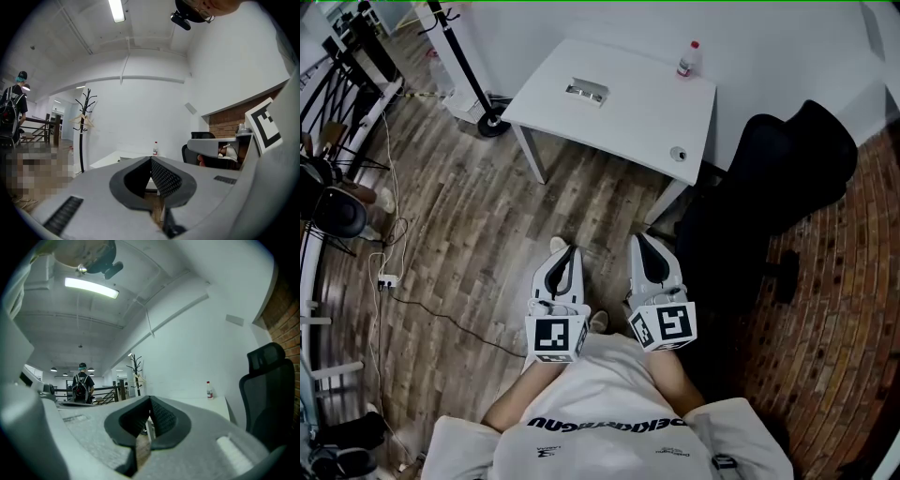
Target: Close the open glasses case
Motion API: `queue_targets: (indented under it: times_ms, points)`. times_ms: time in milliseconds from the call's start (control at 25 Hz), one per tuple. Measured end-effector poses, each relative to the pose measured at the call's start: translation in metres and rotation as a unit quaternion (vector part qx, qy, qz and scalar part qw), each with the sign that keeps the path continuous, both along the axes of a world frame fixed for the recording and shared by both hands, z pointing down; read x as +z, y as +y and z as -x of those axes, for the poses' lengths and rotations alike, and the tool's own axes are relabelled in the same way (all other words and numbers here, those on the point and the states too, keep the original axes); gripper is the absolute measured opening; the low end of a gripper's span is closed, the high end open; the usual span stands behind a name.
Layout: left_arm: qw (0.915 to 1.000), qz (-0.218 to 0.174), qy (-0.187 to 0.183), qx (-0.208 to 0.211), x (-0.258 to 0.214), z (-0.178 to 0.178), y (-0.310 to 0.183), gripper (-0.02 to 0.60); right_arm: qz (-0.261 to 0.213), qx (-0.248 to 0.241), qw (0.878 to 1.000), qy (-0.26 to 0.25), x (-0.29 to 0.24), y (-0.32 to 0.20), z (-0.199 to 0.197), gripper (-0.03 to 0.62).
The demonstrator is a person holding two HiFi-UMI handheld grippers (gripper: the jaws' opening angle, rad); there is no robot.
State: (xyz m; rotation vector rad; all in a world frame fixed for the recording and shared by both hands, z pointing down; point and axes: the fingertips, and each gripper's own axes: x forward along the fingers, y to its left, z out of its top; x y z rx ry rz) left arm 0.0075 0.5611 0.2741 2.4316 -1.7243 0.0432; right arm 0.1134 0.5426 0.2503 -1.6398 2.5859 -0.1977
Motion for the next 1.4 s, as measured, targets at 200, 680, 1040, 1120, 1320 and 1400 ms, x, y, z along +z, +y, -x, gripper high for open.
queue_targets:
  times_ms: [200,680,1040,1120,1320,1400]
  points:
    - [1.0,0.001,0.001,0.003,0.009,0.007,-0.023,-0.003,-0.007,-0.004,1.0,0.007,0.002,-0.024,0.014,0.0]
    - [0.9997,0.012,0.009,-0.017,0.029,0.021,-0.14,-0.003,0.019,0.009,1.0,0.02,0.029,-0.133,0.021,0.0]
    - [0.9999,0.011,0.005,0.001,0.013,0.039,-0.276,-0.003,0.043,0.028,0.998,0.019,0.027,-0.266,0.034,0.0]
    - [0.9998,0.017,0.004,0.011,0.011,0.042,-0.308,-0.003,0.048,0.032,0.998,0.018,0.026,-0.298,0.041,0.0]
    - [0.9988,0.031,0.003,0.038,0.008,0.059,-0.383,-0.003,0.054,0.042,0.997,0.02,0.018,-0.372,0.066,0.0]
    - [0.9985,0.026,0.003,0.048,0.007,0.065,-0.413,-0.003,0.053,0.049,0.997,0.023,0.015,-0.401,0.073,0.0]
